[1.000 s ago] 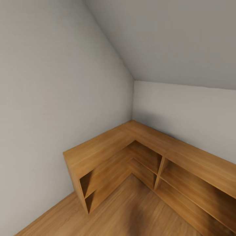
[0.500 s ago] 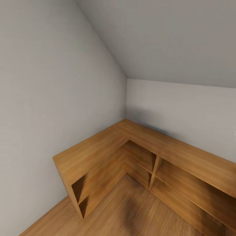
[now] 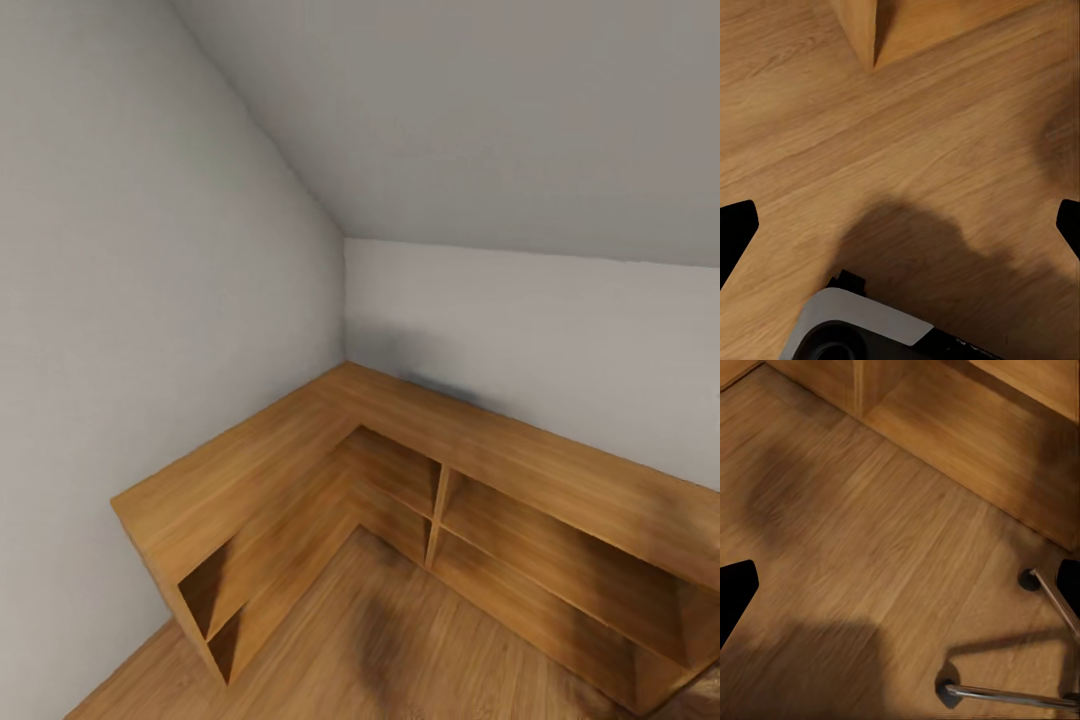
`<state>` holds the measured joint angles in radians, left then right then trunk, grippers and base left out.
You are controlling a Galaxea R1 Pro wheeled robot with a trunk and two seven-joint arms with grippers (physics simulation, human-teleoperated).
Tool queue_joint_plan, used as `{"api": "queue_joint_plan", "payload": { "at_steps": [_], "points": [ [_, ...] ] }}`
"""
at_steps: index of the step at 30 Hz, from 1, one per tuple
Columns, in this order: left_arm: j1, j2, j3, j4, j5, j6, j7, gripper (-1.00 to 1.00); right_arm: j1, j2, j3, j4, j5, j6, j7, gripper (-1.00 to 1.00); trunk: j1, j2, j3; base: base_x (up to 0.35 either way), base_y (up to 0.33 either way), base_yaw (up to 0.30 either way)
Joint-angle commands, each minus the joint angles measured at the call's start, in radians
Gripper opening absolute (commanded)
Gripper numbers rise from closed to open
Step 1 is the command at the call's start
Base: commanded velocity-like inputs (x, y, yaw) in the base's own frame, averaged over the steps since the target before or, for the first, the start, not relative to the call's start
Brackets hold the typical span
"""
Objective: In the bedroom, organize the workspace by keeping the computer under the desk, ensuring the monitor is on the desk, placing the keyboard on the desk next to the monitor, placing the mouse on the desk next to the keyboard, moving the folder from the swivel chair onto the desk next to the mouse, stacking the notebook on top of the folder with the pen on top of the notebook, and positioning the swivel chair next to the desk.
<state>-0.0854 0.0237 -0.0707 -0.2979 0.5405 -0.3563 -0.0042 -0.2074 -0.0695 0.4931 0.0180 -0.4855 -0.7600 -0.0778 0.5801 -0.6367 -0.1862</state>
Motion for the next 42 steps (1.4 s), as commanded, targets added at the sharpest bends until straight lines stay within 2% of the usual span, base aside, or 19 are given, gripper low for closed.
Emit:
{"api": "queue_joint_plan", "payload": {
  "at_steps": [1, 24, 42],
  "points": [
    [0.000, 0.001, -0.008, 0.000, 0.010, -0.004, 0.000, 1.00, -0.001, 0.000, 0.009, 0.002, 0.001, -0.002, -0.008, 1.00, 0.000, -0.001, -0.002, 0.000, 0.000, -0.262],
    [0.000, 0.001, -0.008, 0.000, 0.010, -0.004, 0.000, 1.00, -0.001, 0.000, 0.009, 0.002, 0.001, -0.002, -0.008, 1.00, 0.000, -0.001, -0.002, 0.001, 0.010, -0.263],
    [0.000, 0.001, -0.008, 0.000, 0.009, -0.018, 0.000, 1.00, -0.001, 0.000, 0.009, 0.002, 0.001, -0.002, -0.008, 1.00, 0.000, -0.001, -0.002, 0.175, 0.186, -0.263]
  ]
}}
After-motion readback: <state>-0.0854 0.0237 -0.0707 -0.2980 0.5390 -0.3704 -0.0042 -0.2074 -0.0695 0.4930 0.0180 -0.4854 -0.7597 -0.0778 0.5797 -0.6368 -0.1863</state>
